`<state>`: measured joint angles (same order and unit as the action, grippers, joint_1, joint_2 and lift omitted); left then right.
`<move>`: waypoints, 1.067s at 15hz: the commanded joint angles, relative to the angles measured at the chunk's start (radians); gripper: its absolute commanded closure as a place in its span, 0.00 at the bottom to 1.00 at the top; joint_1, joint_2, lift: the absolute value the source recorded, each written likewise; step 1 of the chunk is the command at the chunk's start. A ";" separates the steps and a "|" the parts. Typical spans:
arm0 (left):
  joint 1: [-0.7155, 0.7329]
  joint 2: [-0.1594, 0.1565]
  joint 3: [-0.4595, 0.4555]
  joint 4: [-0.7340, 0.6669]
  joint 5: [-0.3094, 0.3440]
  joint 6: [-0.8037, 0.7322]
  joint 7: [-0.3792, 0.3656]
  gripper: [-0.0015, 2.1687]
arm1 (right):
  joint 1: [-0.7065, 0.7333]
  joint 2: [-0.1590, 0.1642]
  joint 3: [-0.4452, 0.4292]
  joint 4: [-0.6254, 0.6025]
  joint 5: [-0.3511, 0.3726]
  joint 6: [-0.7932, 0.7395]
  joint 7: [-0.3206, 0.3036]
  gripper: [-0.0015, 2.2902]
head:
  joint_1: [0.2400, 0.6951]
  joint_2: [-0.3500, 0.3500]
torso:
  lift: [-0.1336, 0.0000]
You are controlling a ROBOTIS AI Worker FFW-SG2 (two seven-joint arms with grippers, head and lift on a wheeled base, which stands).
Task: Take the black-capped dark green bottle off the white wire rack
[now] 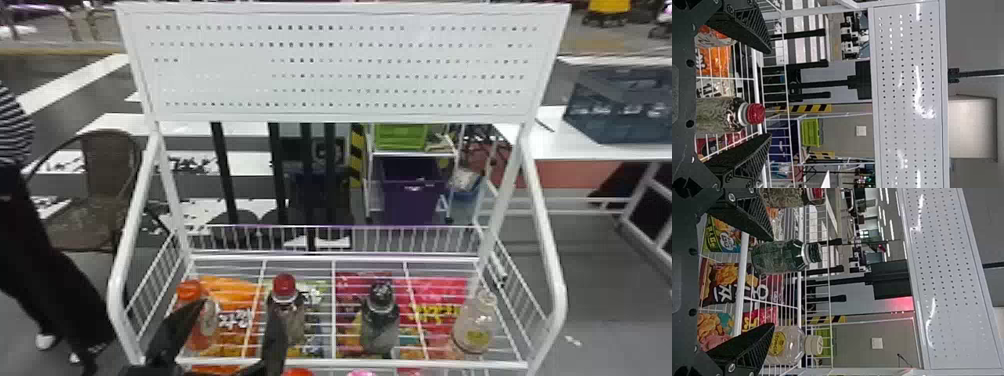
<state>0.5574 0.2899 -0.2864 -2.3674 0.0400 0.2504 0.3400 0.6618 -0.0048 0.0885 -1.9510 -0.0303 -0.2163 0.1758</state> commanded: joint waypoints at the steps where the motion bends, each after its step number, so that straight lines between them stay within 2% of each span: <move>1: 0.001 0.000 -0.004 -0.004 0.000 0.016 -0.004 0.07 | -0.103 -0.001 0.063 0.081 0.032 0.016 -0.035 0.05 | 0.57 0.50 | 1.00; 5: -0.013 0.000 -0.022 0.008 0.000 0.022 -0.013 0.07 | -0.271 -0.001 0.135 0.231 0.066 0.041 -0.091 0.05 | 0.57 0.50 | 1.00; 8: -0.021 0.015 -0.030 0.004 0.000 0.034 -0.019 0.07 | -0.361 0.006 0.138 0.322 0.061 0.044 -0.099 0.05 | 0.57 0.50 | 1.00; 16: -0.027 0.012 -0.031 0.007 0.001 0.034 -0.018 0.07 | -0.495 0.006 0.165 0.460 0.053 0.059 -0.113 0.05 | 0.57 0.50 | 1.00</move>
<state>0.5330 0.3035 -0.3175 -2.3605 0.0414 0.2846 0.3221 0.1845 0.0000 0.2508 -1.5086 0.0239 -0.1660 0.0629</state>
